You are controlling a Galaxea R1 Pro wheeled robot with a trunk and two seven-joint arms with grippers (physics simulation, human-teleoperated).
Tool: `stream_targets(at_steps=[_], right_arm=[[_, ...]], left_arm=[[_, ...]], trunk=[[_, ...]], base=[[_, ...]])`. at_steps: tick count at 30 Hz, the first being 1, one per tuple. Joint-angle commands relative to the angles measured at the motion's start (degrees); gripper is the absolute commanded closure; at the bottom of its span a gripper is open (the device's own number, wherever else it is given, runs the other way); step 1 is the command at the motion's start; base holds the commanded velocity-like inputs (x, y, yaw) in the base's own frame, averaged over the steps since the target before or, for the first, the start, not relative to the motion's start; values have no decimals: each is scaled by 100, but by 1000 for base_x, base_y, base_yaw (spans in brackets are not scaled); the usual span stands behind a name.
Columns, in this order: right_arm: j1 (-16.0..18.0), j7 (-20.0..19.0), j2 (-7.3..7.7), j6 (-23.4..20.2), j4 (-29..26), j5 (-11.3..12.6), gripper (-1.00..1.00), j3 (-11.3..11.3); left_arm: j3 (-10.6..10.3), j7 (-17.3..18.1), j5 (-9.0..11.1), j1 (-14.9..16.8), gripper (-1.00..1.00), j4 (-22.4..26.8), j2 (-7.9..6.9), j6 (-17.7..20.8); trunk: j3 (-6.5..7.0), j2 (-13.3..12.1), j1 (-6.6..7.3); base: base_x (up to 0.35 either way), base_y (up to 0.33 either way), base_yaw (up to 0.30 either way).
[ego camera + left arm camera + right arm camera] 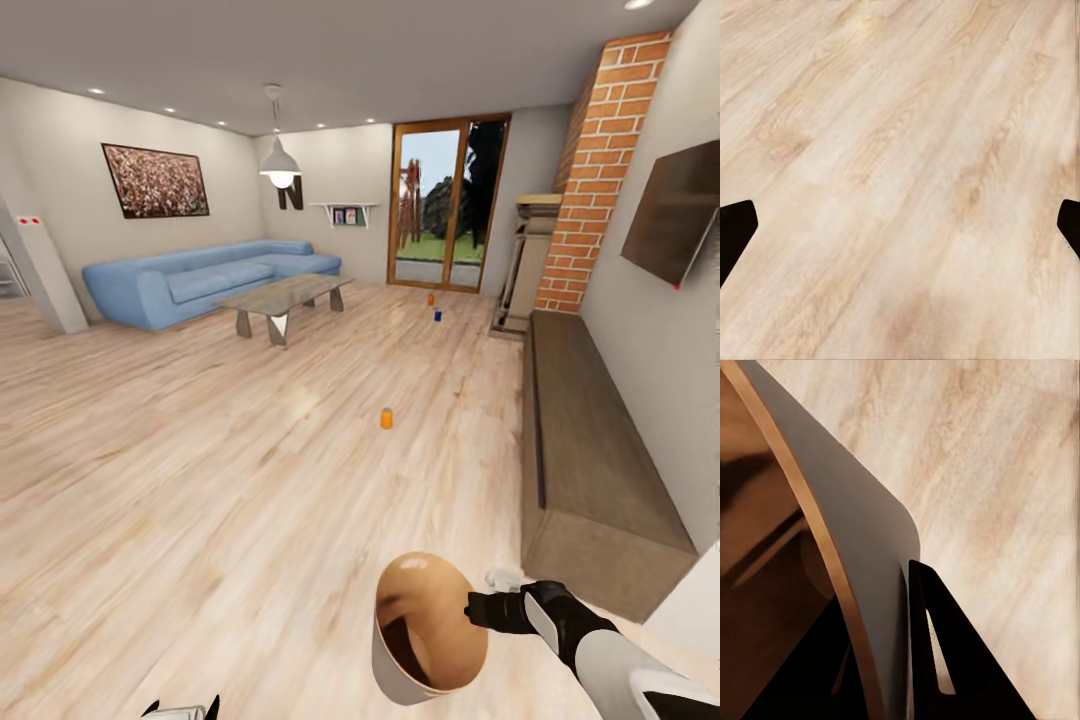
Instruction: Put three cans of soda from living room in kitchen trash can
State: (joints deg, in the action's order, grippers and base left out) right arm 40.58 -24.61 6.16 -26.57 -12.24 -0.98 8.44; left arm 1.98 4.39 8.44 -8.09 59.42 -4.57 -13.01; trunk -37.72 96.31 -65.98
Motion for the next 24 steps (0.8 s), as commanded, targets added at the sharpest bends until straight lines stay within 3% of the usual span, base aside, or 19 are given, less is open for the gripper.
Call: stream_targets(at_steps=[1,15,24], right_arm=[[3,-34,-1,-24,-1,106,100,53],[3,-28,-1,-24,-5,106,100,46],[3,-27,-1,-24,-6,106,100,5]], left_arm=[[-2,0,0,0,-100,0,0,0],[1,2,0,0,-100,-2,0,0],[12,8,3,0,-100,-1,0,0]], trunk=[[-4,0,0],[-64,0,0],[-85,0,0]], base=[[326,0,-201],[326,3,-213],[326,116,-231]])
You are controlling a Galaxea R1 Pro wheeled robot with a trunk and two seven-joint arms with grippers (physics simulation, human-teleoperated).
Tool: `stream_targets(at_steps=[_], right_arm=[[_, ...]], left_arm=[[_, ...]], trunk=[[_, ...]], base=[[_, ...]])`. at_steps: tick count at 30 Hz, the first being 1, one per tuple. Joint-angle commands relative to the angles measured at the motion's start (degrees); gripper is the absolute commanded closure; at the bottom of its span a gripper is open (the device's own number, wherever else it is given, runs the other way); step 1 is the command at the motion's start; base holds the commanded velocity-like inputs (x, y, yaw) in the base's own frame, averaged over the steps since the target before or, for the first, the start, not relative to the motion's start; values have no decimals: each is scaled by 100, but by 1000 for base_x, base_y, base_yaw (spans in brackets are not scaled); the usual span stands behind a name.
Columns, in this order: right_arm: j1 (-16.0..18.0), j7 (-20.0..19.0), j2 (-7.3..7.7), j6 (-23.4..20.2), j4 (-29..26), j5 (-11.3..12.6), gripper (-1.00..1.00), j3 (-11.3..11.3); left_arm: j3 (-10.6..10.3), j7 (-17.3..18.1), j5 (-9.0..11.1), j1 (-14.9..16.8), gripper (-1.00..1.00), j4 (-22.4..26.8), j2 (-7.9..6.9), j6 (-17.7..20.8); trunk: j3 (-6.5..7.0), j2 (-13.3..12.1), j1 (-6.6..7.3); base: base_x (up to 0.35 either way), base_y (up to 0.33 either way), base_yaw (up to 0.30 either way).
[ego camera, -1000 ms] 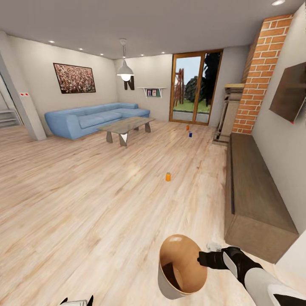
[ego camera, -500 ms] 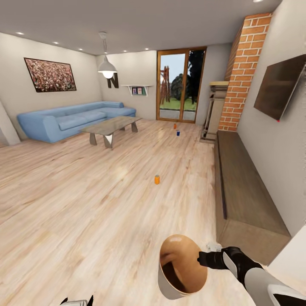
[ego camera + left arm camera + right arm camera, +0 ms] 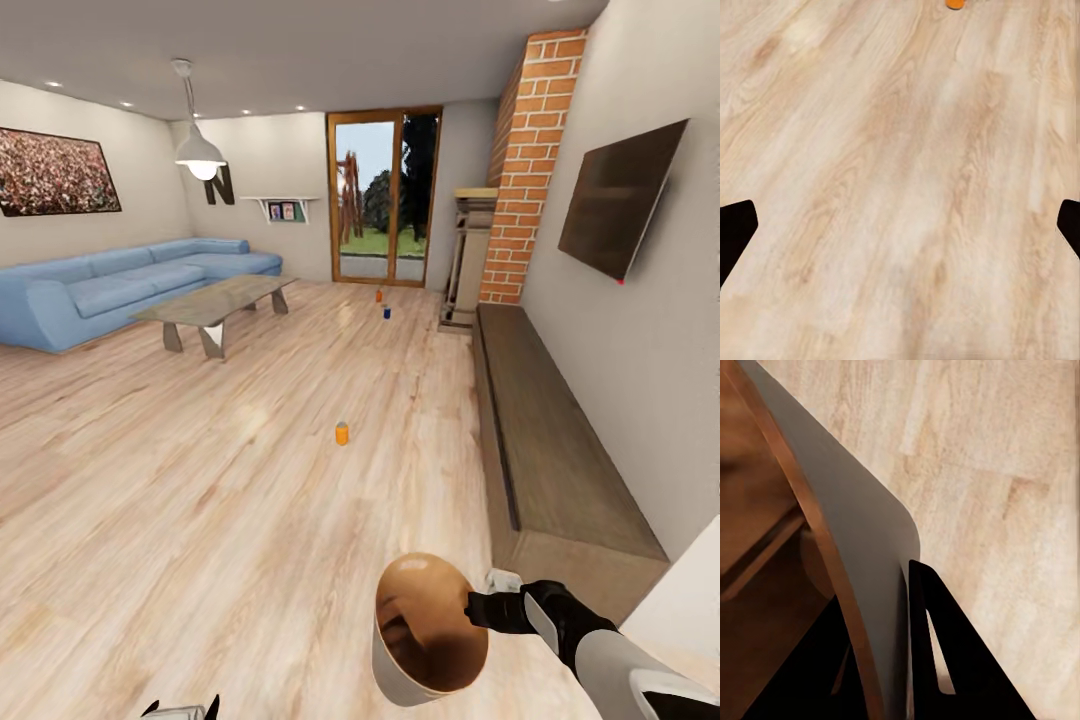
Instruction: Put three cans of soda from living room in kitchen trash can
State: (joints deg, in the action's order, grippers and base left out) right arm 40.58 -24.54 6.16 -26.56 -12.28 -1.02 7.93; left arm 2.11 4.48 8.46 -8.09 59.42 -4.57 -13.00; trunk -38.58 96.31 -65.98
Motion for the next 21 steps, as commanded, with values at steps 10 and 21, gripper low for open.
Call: stream_targets(at_steps=[10,21], right_arm=[[2,-39,-1,-25,-2,111,100,37],[2,-42,-1,-24,-2,111,100,41]], left_arm=[[4,0,1,0,-100,0,0,1],[-2,0,5,0,-100,0,0,0]], trunk=[[-22,0,0],[-47,0,0]], base=[[326,148,-231],[326,149,-123]])
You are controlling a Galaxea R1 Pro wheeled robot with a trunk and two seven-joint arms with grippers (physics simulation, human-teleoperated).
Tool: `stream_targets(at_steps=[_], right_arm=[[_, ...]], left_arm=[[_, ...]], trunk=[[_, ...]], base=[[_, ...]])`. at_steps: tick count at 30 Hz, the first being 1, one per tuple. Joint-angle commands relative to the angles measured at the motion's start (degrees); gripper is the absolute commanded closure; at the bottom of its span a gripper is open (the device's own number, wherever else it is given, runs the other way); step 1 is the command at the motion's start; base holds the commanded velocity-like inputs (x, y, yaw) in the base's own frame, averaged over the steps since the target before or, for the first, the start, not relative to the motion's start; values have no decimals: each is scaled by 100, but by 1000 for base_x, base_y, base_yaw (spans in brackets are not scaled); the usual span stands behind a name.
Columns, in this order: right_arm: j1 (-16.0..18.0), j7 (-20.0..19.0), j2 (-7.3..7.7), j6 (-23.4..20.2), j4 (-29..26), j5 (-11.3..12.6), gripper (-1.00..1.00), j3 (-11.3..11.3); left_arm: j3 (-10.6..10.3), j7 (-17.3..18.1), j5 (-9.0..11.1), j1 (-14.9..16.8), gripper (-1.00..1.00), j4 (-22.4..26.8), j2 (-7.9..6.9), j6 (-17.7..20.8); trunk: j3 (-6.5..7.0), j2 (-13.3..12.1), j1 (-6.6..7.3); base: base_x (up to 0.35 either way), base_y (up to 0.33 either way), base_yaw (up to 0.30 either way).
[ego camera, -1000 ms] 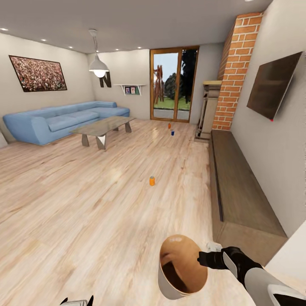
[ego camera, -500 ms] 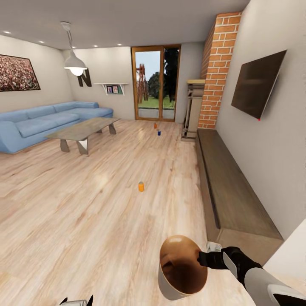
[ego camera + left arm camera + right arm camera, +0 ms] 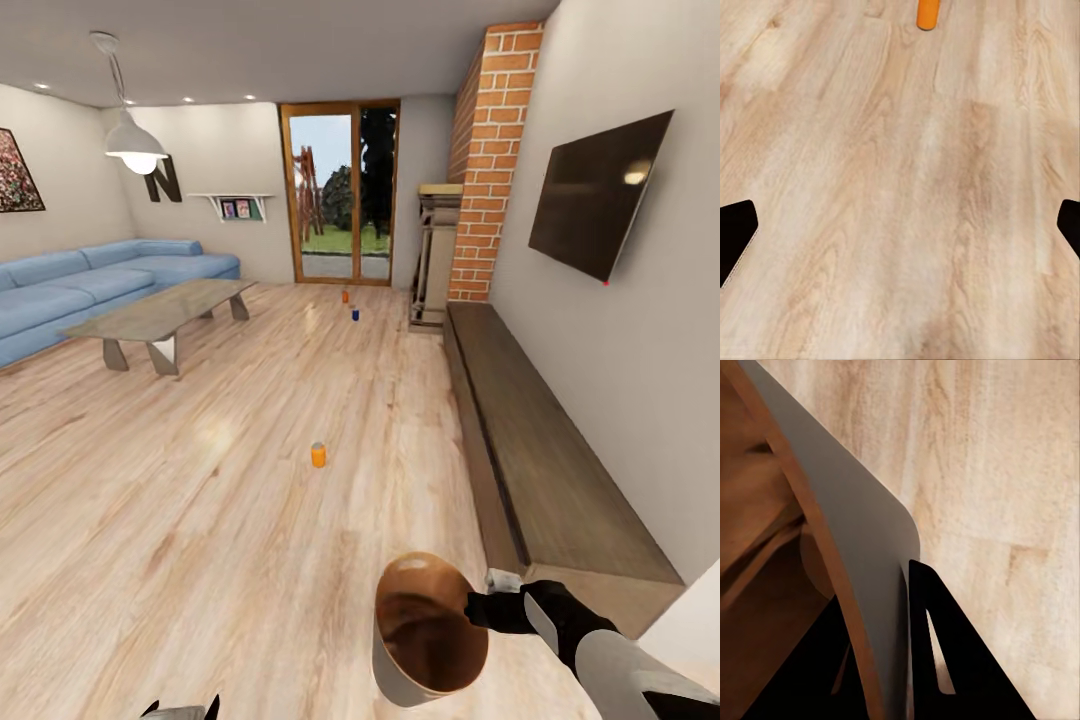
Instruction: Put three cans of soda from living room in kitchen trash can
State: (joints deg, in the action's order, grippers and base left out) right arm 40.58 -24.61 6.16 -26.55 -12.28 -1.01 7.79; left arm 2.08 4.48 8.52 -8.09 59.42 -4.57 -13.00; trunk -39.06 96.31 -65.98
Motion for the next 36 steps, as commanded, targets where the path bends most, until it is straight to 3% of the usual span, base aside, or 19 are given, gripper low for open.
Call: stream_targets(at_steps=[1,36], right_arm=[[2,-35,-1,-26,-2,110,100,55],[2,-49,-1,-18,-2,110,100,63]], left_arm=[[1,0,-3,0,-100,0,0,0],[-7,-2,-3,4,-100,-8,-9,0]], trunk=[[0,0,0],[-1,0,0]], base=[[326,150,-20],[326,151,-51]])
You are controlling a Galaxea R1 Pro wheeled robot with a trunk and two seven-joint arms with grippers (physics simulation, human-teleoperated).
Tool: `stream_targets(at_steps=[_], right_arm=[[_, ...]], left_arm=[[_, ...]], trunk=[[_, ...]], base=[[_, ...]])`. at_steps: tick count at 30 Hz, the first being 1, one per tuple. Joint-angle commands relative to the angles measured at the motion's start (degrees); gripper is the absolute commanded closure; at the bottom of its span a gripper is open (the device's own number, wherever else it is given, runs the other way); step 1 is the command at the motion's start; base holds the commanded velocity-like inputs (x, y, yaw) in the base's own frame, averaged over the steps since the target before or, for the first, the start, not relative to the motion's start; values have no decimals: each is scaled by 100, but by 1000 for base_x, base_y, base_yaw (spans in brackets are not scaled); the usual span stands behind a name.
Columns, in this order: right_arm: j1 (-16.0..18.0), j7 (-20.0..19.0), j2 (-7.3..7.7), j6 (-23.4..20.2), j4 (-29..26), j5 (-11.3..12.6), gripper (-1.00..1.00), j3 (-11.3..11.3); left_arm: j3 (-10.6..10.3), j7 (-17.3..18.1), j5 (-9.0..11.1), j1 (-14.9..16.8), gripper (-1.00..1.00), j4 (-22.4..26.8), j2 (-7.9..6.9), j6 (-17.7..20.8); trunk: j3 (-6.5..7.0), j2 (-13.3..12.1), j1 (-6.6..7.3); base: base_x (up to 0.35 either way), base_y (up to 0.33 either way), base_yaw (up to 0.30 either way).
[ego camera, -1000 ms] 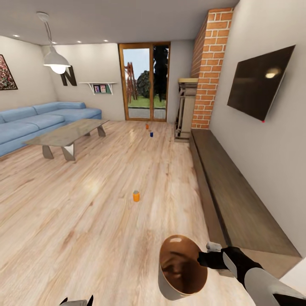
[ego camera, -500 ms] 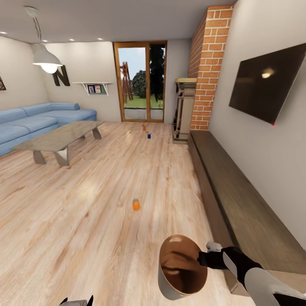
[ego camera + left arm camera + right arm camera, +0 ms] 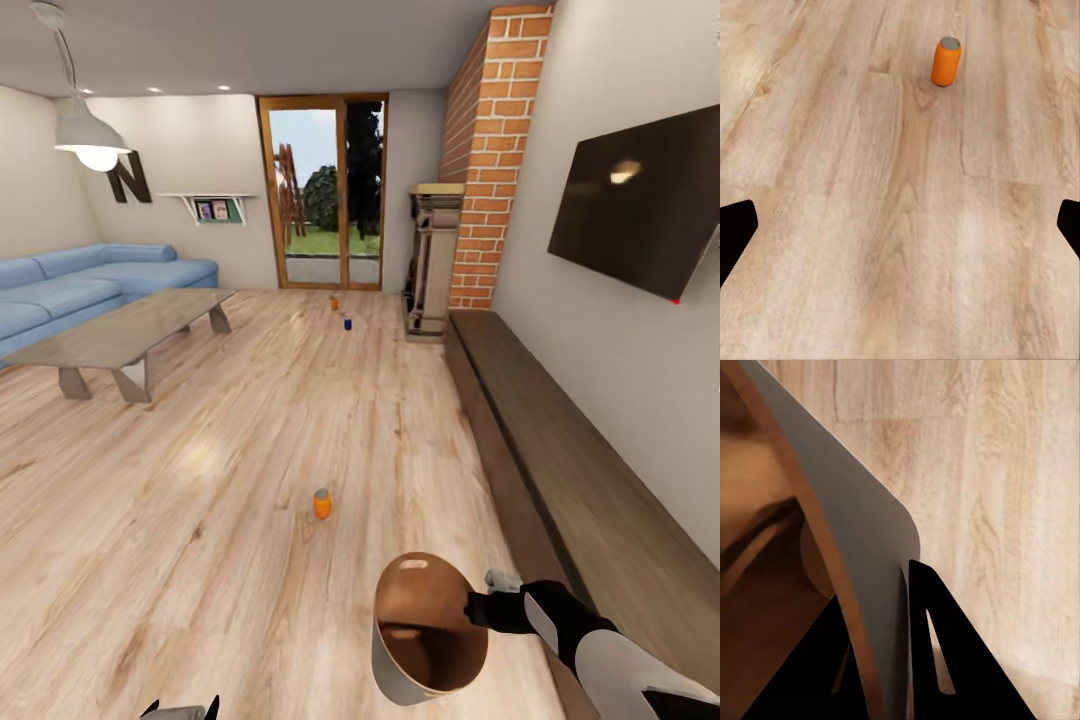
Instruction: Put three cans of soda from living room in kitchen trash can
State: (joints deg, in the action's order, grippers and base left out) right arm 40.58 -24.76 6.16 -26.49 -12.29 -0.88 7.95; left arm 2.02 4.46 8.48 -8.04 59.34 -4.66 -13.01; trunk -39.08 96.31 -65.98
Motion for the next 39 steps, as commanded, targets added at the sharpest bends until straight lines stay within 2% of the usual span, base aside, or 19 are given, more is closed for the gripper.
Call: stream_targets(at_steps=[1,39], right_arm=[[2,-33,-1,-23,-2,97,100,48],[2,-20,-9,-23,-2,66,100,28]], left_arm=[[0,0,1,-1,-100,1,0,0],[0,2,-4,11,-100,-33,0,6]], trunk=[[1,0,0],[1,0,0]], base=[[325,154,-210],[324,156,-241]])
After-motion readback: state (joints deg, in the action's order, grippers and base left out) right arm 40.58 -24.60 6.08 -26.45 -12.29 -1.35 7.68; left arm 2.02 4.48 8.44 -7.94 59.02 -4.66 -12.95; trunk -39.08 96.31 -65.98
